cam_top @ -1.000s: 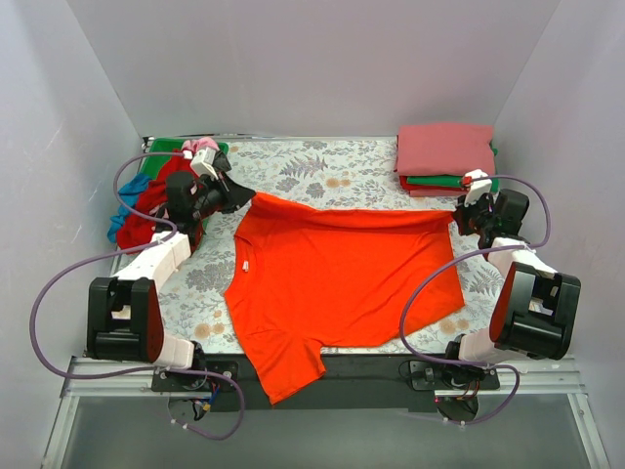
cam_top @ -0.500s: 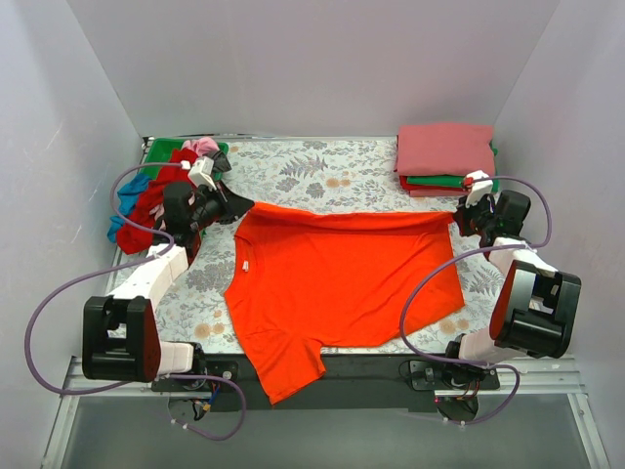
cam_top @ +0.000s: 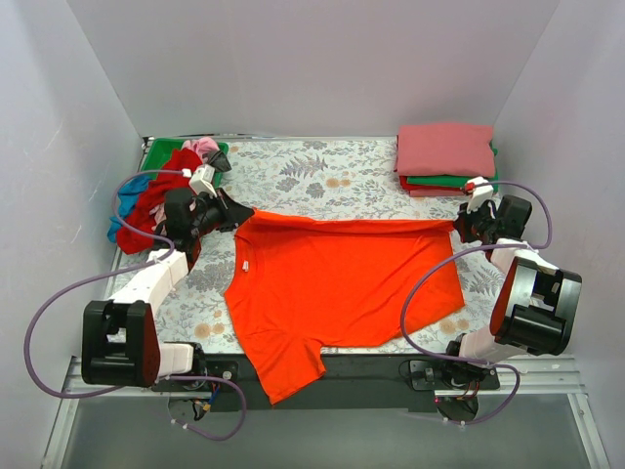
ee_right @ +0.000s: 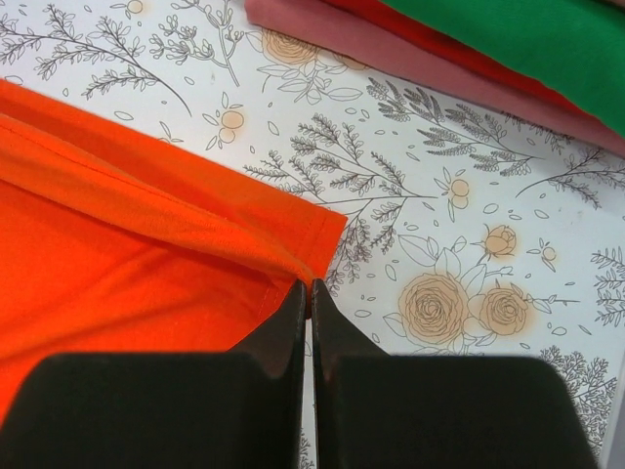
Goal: Fold and stack the t-shirts
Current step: Fold the tshirt
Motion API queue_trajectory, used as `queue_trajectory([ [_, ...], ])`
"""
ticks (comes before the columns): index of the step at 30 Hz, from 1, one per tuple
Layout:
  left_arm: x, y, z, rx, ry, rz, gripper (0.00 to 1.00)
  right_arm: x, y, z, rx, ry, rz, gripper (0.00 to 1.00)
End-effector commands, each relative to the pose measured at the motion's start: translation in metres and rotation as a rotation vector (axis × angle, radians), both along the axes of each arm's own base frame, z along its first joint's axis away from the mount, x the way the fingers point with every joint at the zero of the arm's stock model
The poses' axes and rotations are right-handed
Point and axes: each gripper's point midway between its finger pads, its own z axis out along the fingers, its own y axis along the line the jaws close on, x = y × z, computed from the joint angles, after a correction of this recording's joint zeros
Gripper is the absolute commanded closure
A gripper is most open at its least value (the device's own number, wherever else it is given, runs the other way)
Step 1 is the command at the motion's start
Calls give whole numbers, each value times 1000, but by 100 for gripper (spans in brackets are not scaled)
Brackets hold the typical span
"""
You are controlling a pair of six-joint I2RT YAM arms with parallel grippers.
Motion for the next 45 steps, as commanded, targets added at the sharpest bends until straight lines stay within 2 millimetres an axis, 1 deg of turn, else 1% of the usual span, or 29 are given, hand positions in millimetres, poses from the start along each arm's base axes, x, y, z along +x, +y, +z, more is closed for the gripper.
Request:
queue_trajectory([
  [1,-7,4,8,2,-21,13,100,-3,0,-3,6,6,14,99],
  [7,-17,3,2,-8,8,14,100,-6,0,-5,7,22,15,99],
  [13,-20,4,-2,-4,29,20,100,-11,2,-10,-2,51,36,98],
  [14,-21,4,-3,-4,34,20,100,-12,1,-11,-6,57,35,95],
  [16,-23,4,-3,-4,38,18,100,-16,-3,-15,-19,81,23,81],
  [17,-26,3,-5,-7,47,12,100,-17,-6,-15,-32,88,17,67],
  [19,-30,2,-7,-11,62,4,100,-17,-15,-7,-38,84,-18,54],
  [20,-32,1,-8,-15,67,-1,100,-19,-22,-2,-21,80,-45,45],
  [21,-36,-1,-10,-22,82,-16,100,-18,-22,8,-8,57,-41,41],
  [23,-39,-2,-11,-25,90,-26,100,-19,-20,18,9,40,-37,35],
  [25,-44,-4,-14,-28,108,-39,100,-27,-8,26,54,49,-5,34],
  [26,-45,-4,-13,-28,109,-42,100,-29,-4,28,68,49,6,32],
  [27,-47,-5,-16,-29,126,-45,100,-31,2,35,86,36,34,30],
  [29,-49,-6,-16,-28,133,-52,100,-35,8,38,107,42,54,28],
  [30,-52,-8,-16,-29,145,-58,100,-37,12,42,120,34,75,28],
  [32,-53,-9,-15,-26,141,-59,100,-40,17,44,135,39,91,28],
  [33,-58,-10,-20,-22,172,-63,100,-42,20,45,149,40,102,28],
  [36,-62,-11,-23,-8,186,-61,100,-45,23,41,167,55,109,28],
  [41,-64,-9,-27,8,212,-52,100,-46,23,38,172,66,106,28],
  [44,-68,-8,-33,18,248,-43,100,-46,23,39,173,64,105,28],
  [45,-71,-6,-38,26,271,-32,100,-47,23,38,174,67,106,28],
])
